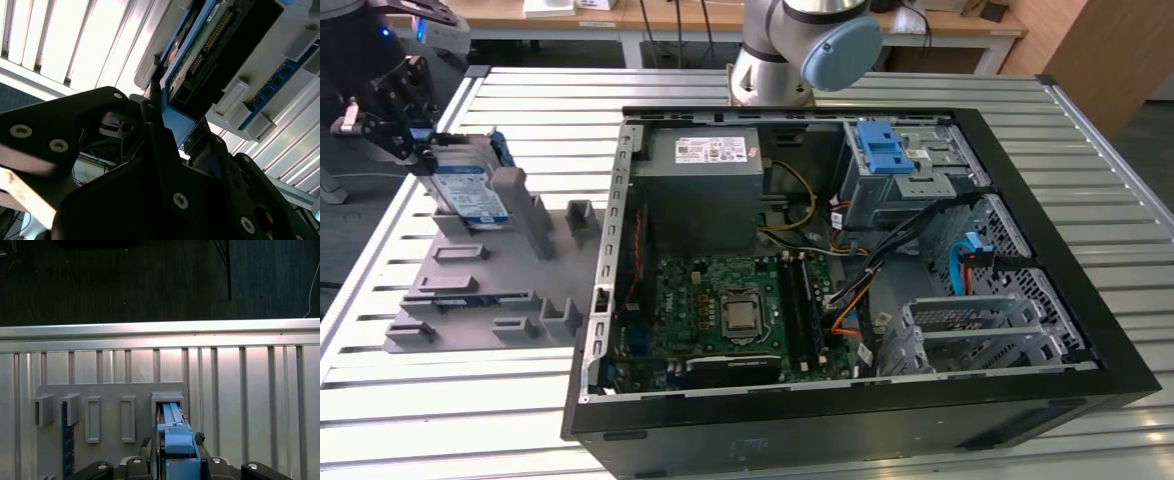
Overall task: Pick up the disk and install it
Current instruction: 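Pick up the disk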
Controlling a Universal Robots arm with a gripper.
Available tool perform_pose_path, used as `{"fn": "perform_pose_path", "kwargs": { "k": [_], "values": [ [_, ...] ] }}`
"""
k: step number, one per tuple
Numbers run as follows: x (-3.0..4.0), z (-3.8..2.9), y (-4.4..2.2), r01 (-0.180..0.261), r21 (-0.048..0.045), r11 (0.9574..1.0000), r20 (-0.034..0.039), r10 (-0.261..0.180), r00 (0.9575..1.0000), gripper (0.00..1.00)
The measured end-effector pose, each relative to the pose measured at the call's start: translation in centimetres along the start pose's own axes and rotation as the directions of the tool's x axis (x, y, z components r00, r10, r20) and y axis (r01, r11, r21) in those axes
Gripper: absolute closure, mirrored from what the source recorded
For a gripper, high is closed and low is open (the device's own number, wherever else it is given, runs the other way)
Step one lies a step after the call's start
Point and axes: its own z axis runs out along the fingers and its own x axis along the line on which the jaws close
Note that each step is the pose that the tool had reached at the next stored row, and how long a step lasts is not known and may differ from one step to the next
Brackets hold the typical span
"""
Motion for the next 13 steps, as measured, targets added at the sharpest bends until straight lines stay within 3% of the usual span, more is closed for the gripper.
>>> {"fn": "perform_pose_path", "kwargs": {
  "k": [5, 6, 13],
  "values": [
    [0.0, 0.0, 0.0, 0.0, 0.0, 1.0, 0.0, 0.0, 1.0, 0.58],
    [0.0, 0.0, 0.0, 0.0, 0.0, 1.0, 0.0, 0.0, 1.0, 0.64],
    [0.0, 0.0, 0.0, 0.0, 0.0, 1.0, 0.0, 0.0, 1.0, 0.64]
  ]
}}
